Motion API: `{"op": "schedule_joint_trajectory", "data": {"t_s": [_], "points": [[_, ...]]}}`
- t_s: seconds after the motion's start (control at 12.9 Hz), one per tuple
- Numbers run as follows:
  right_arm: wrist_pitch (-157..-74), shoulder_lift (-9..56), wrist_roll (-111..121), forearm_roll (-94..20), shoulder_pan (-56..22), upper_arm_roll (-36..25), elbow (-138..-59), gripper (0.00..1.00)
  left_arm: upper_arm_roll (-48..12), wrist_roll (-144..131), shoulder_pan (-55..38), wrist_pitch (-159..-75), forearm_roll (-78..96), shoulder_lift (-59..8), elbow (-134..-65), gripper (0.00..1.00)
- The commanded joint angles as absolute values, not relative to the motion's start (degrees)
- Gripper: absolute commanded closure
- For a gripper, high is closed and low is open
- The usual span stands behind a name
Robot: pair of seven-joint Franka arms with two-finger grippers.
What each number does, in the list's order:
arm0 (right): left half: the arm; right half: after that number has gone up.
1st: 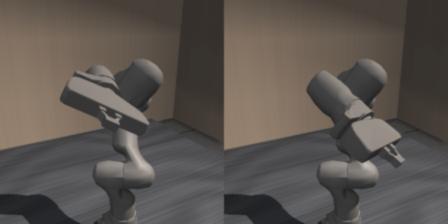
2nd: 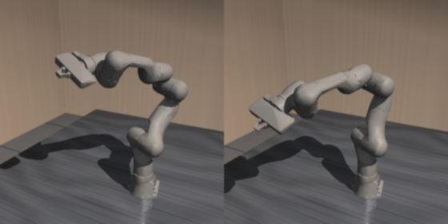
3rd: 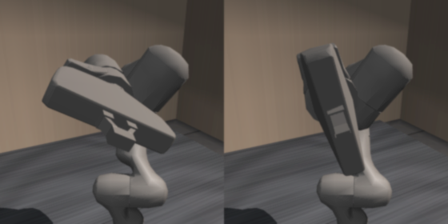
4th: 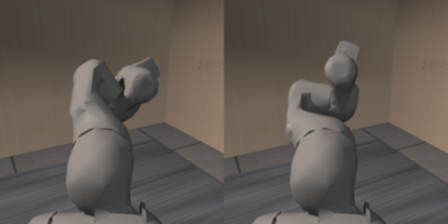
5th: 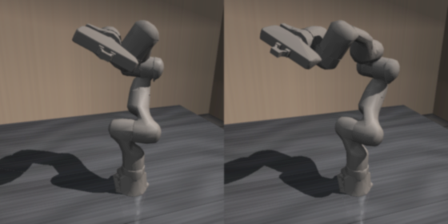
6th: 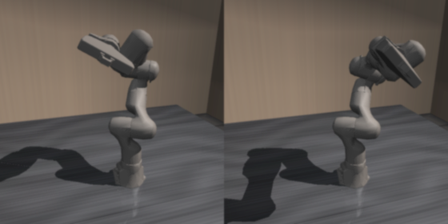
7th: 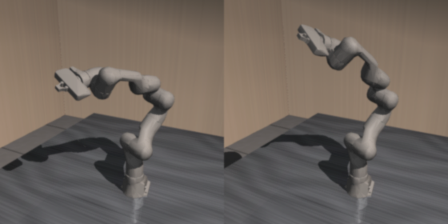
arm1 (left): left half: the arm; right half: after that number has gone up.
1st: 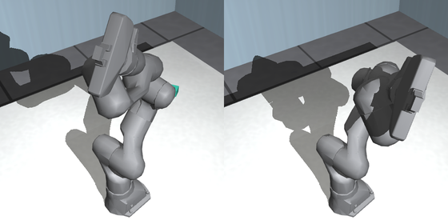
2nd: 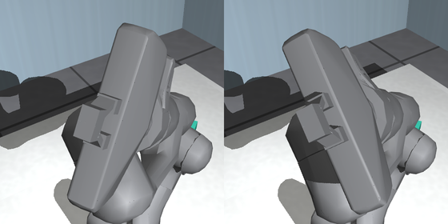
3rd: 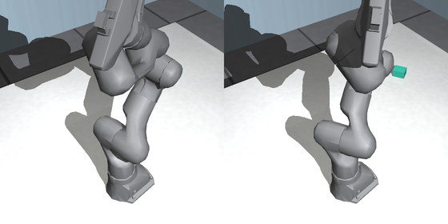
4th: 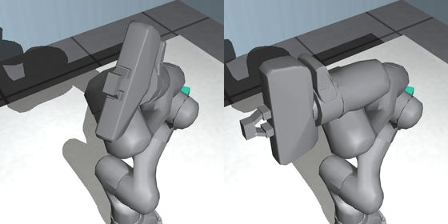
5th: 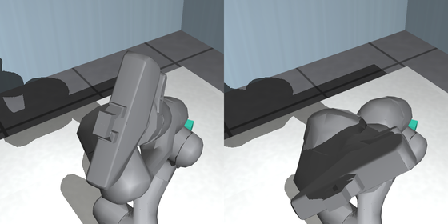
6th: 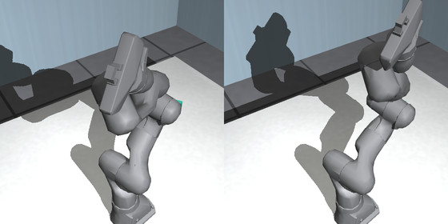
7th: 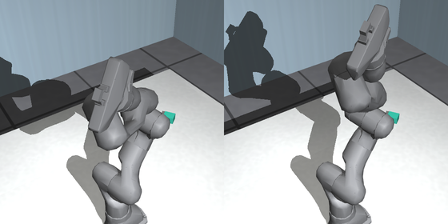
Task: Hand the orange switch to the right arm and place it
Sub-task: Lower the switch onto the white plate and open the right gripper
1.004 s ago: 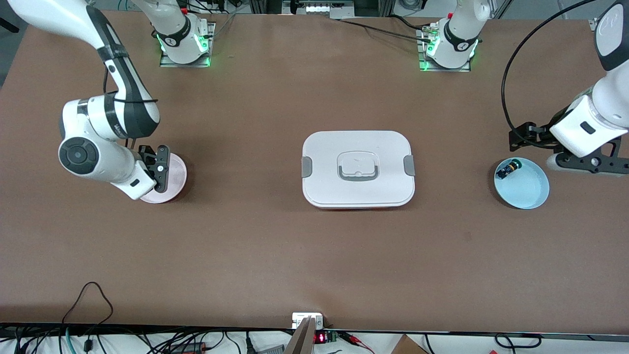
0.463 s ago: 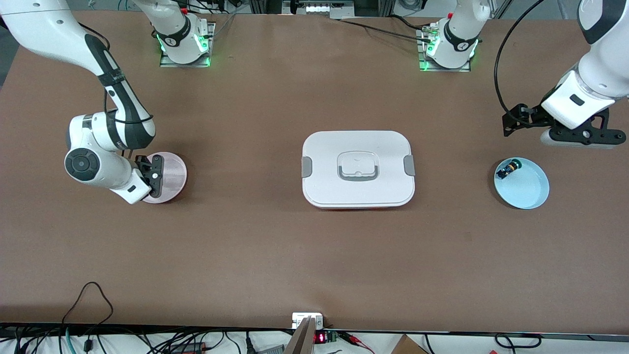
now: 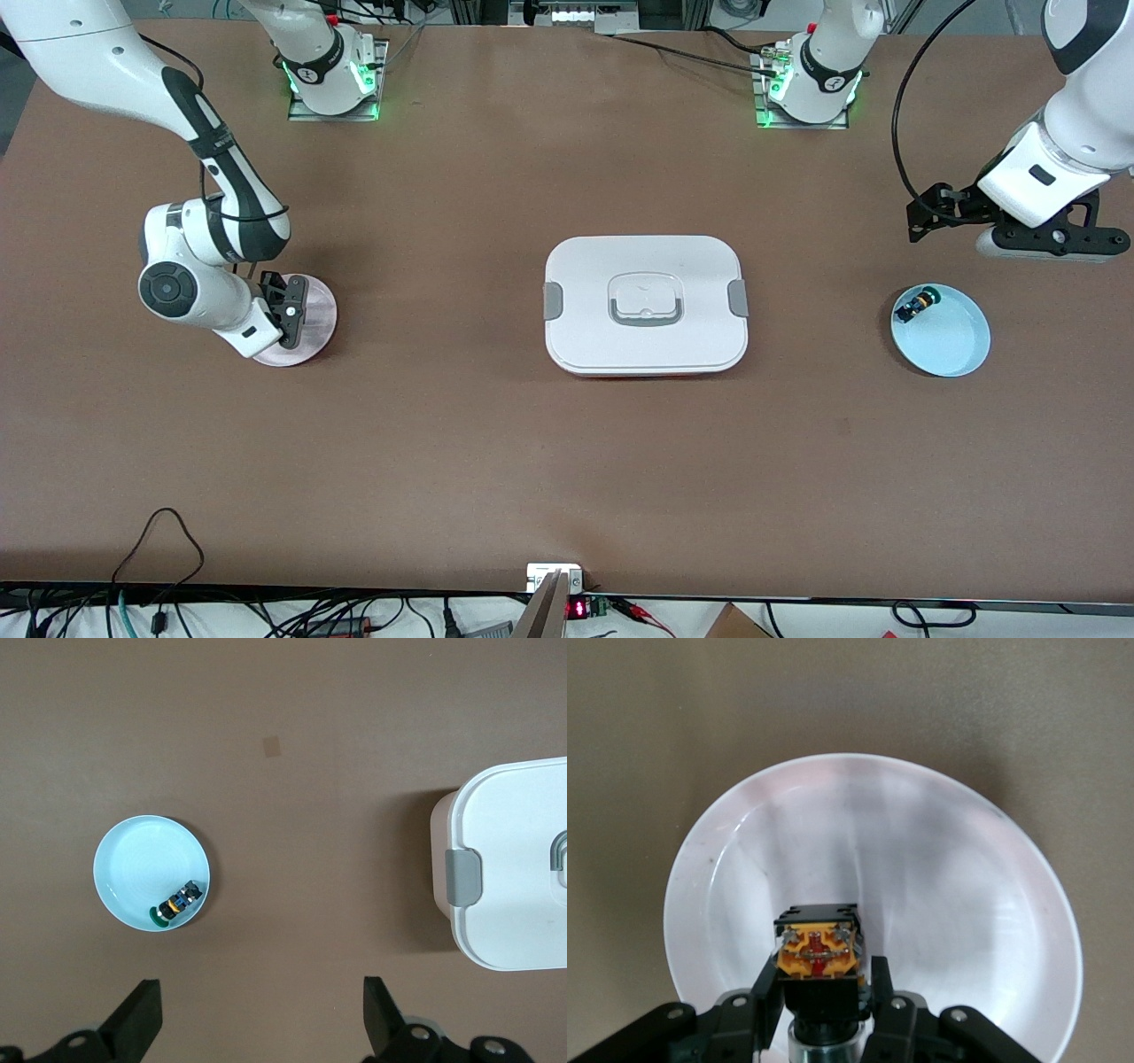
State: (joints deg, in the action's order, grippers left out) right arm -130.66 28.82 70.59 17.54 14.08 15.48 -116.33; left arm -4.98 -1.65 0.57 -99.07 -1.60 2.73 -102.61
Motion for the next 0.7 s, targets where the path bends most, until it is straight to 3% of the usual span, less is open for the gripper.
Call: {"op": "schedule_joint_trajectory", "data": {"t_s": [0.0, 0.08, 0.23, 0.62], "points": [[-133.2, 27.5, 69.2, 18.1, 15.4, 16.0, -119.4, 0.39, -4.4, -1.9, 0.2, -99.4, -0.1, 3.3, -102.5, 0.00], [-132.8, 27.3, 69.0, 17.8, 15.6, 16.0, -119.0, 0.01, -4.5, -1.9, 0.2, -99.4, 0.0, 3.3, -102.1, 0.00], [-131.4, 25.8, 64.3, 17.4, 15.6, 16.1, -117.6, 0.00, -4.6, -1.9, 0.1, -99.3, 0.1, 3.2, -101.6, 0.00], [-116.7, 22.3, 51.7, 5.8, 12.9, 16.2, -108.5, 0.00, -4.7, -1.9, 0.1, -99.1, 0.1, 3.1, -101.4, 0.00]]}}
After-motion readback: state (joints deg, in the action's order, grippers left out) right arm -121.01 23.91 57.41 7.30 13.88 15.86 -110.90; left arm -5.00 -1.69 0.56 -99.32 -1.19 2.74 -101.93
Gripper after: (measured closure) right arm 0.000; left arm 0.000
